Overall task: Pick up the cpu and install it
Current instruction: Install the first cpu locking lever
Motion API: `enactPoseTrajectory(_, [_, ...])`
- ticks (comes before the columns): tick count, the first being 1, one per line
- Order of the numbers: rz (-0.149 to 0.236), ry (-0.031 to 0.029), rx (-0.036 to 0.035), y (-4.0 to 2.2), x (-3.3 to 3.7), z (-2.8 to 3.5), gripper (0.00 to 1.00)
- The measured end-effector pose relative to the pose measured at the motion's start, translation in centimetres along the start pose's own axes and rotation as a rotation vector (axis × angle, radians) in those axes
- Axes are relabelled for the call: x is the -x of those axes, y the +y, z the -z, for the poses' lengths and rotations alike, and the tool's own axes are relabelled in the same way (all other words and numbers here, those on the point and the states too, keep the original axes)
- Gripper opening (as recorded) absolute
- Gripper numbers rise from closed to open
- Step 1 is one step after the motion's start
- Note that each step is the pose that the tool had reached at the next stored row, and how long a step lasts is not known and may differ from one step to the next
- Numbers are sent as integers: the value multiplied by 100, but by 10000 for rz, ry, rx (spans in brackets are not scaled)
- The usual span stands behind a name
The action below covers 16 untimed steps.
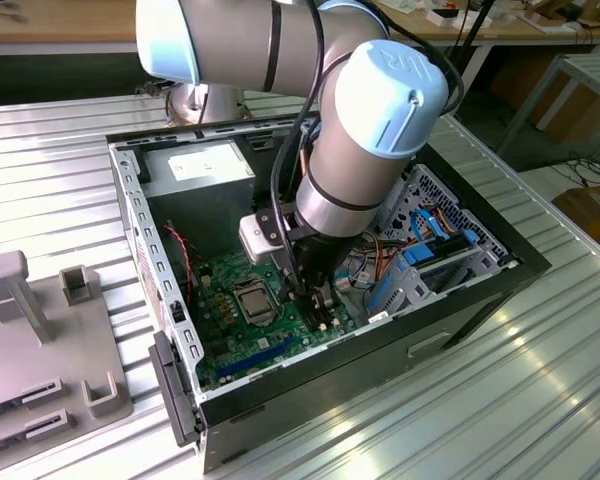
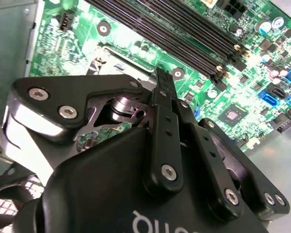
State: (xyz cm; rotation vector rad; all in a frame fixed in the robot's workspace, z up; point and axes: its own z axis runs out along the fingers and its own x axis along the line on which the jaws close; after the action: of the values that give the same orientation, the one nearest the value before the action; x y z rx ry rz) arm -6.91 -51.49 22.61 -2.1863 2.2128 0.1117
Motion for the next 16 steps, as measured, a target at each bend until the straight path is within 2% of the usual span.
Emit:
enactPoseTrajectory(2, [11, 1, 2, 22, 47, -3, 11])
enactPoseTrajectory(4, [13, -1, 0, 63, 60, -6, 11])
enactPoseTrajectory(9, [14, 0, 1, 221, 78, -12, 11])
enactPoseTrajectory(16, [15, 0, 2, 245, 78, -13, 11])
